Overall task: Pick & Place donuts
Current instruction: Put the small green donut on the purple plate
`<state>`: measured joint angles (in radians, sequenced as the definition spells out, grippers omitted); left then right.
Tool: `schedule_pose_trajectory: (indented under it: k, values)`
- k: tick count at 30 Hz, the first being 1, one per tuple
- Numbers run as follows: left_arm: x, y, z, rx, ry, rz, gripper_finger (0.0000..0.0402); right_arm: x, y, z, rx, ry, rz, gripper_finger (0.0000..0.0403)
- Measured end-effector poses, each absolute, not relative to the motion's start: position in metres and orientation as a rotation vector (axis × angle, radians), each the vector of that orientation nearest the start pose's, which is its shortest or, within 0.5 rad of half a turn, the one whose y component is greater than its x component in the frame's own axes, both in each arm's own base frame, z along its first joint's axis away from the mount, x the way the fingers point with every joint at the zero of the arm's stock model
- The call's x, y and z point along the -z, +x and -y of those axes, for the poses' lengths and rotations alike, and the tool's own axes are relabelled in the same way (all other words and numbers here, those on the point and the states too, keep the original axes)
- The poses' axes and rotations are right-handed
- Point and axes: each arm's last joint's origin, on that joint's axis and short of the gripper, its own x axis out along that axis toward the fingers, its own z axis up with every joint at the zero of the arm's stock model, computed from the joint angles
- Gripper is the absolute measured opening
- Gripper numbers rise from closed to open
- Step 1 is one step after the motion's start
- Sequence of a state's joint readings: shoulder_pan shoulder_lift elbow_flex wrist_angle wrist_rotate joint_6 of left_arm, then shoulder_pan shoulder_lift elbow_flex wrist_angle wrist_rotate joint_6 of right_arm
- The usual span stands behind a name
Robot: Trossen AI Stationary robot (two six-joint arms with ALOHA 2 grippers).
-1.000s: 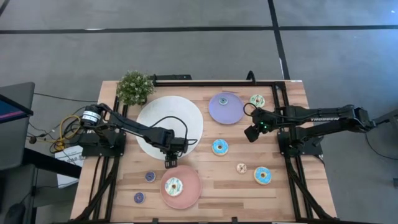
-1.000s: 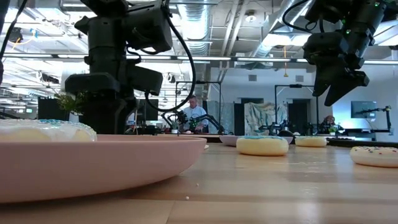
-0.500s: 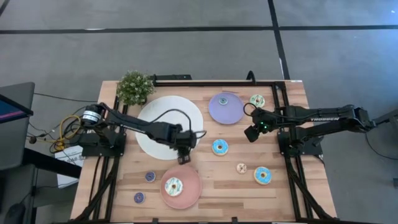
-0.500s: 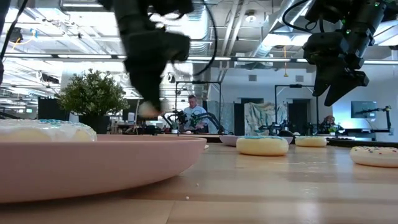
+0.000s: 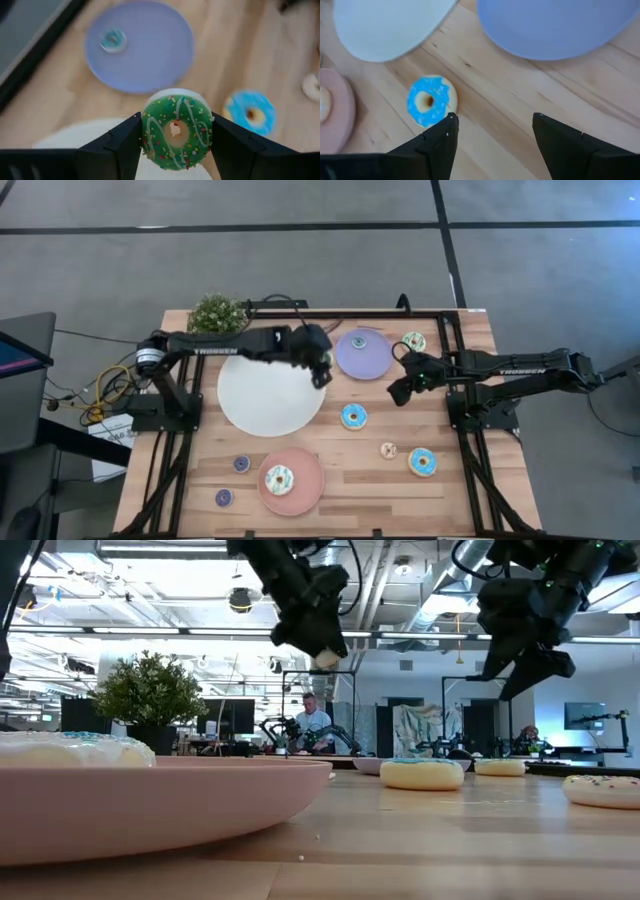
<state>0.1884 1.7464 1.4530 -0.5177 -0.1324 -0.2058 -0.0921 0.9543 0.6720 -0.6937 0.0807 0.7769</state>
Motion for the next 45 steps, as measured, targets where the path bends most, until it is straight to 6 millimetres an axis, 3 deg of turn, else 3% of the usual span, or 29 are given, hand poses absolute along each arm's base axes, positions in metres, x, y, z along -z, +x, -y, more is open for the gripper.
schedule_pose_trajectory:
  k: [4, 14, 19, 26, 45]
  values:
    - [-0.272, 0.387, -0.103, -0.367, -0.219, -0.786, 0.02, -0.23, 0.175, 0.018, 0.525, 0.73, -0.837, 0.0245]
    - [-0.226, 0.462, -0.145, -0.338, -0.189, -0.912, 0.02, -0.23, 0.176, 0.019, 0.576, 0.847, -0.8, 0.0245]
    - [-0.199, 0.487, -0.163, -0.323, -0.193, -1.017, 0.02, -0.23, 0.176, 0.019, 0.588, 0.873, -0.793, 0.0245]
    - [-0.172, 0.499, -0.177, -0.314, -0.207, -1.101, 0.02, -0.23, 0.176, 0.019, 0.588, 0.876, -0.789, 0.0245]
    - [-0.17, 0.495, -0.182, -0.345, -0.289, -1.116, 0.0214, -0.23, 0.176, 0.019, 0.584, 0.867, -0.792, 0.0245]
